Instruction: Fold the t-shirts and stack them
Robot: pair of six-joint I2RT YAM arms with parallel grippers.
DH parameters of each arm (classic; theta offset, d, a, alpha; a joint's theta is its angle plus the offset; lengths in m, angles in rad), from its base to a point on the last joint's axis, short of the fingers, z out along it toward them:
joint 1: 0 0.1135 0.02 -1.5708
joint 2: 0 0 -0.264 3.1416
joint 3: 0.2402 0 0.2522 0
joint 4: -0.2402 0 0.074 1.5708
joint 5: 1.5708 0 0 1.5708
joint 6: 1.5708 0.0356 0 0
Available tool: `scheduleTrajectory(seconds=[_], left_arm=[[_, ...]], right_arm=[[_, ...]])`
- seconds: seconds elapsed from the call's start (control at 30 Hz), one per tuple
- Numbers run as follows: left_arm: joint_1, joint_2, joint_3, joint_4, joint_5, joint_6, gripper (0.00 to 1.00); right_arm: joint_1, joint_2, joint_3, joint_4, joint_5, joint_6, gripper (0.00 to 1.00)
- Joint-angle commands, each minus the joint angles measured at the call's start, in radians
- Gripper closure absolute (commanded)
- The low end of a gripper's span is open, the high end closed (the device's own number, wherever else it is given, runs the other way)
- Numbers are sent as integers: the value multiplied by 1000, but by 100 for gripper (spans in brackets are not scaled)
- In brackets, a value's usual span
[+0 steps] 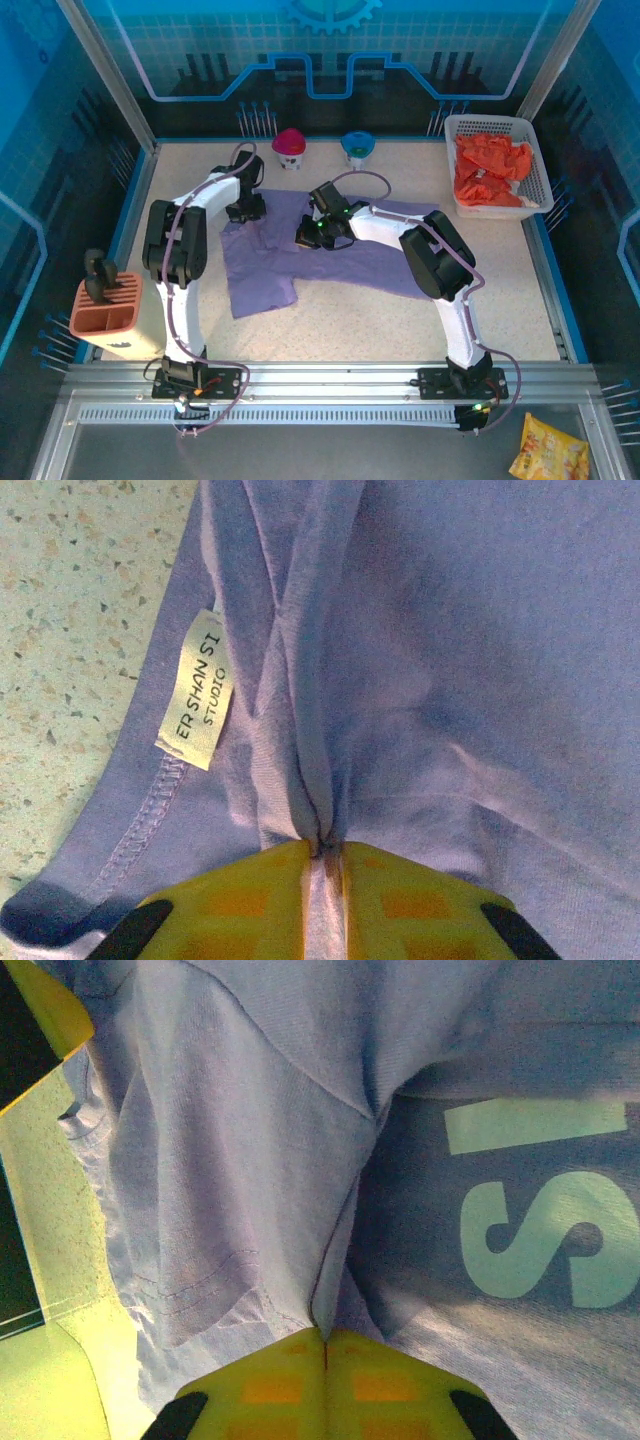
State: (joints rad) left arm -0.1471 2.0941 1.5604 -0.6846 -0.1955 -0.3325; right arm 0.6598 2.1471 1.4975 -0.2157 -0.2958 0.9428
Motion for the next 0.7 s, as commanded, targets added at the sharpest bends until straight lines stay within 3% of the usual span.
scheduleTrajectory(seconds=[0.0,0.1,0.23,0.47,0.67], left_arm=[[-5,12,29,-32,-27,16,88],[-3,12,38,-48,-48,23,100],[17,-28,22,-53,-68,19,100],[133,-130,-43,7,63,2,100],[190,-96,-23,40,169,20,100]], right_arm=[[-11,23,-11,1,-16,8,94],[-11,22,-13,4,-16,10,94],[-16,9,-28,16,-23,23,96],[-38,-49,-108,94,-45,69,98],[-37,-40,-105,96,-61,71,98]])
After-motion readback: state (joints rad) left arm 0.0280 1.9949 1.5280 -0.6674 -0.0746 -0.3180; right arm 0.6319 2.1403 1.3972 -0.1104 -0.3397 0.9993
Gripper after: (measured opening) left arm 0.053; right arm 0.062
